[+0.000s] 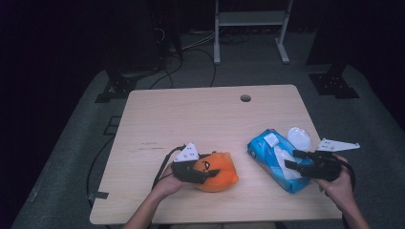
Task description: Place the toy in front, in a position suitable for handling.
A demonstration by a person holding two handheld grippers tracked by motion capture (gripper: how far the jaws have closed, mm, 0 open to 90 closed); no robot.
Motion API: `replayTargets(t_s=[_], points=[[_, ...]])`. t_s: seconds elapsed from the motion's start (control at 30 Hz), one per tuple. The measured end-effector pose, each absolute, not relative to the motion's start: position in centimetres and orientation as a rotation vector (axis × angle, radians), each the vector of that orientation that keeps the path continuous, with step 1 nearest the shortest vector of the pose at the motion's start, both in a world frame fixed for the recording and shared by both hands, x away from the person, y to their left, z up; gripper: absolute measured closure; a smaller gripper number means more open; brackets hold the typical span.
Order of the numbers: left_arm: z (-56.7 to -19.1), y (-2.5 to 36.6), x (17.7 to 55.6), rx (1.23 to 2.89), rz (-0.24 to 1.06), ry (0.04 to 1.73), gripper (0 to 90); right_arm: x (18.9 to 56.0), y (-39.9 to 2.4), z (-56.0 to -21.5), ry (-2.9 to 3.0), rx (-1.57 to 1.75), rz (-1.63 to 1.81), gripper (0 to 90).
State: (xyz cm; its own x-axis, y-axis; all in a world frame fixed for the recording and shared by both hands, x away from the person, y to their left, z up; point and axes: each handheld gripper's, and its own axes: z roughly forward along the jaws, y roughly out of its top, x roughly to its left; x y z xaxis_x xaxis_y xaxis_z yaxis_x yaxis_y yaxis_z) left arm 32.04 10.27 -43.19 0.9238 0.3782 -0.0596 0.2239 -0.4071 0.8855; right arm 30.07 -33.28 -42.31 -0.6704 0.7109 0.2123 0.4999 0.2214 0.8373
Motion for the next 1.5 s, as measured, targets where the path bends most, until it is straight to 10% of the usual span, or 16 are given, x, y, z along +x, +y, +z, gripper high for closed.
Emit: replayTargets(t_s=[0.7, 1.5], points=[[-43.5, 10.4, 31.4, 2.017, 0.178, 0.434, 32.1, 30.3, -32.0, -42.9, 2.280, 1.192, 1.203, 82.0], [-43.4, 10.3, 31.2, 2.034, 0.190, 0.420, 27.6, 29.5, -33.1, -39.5, 2.239, 1.187, 1.371, 85.9]])
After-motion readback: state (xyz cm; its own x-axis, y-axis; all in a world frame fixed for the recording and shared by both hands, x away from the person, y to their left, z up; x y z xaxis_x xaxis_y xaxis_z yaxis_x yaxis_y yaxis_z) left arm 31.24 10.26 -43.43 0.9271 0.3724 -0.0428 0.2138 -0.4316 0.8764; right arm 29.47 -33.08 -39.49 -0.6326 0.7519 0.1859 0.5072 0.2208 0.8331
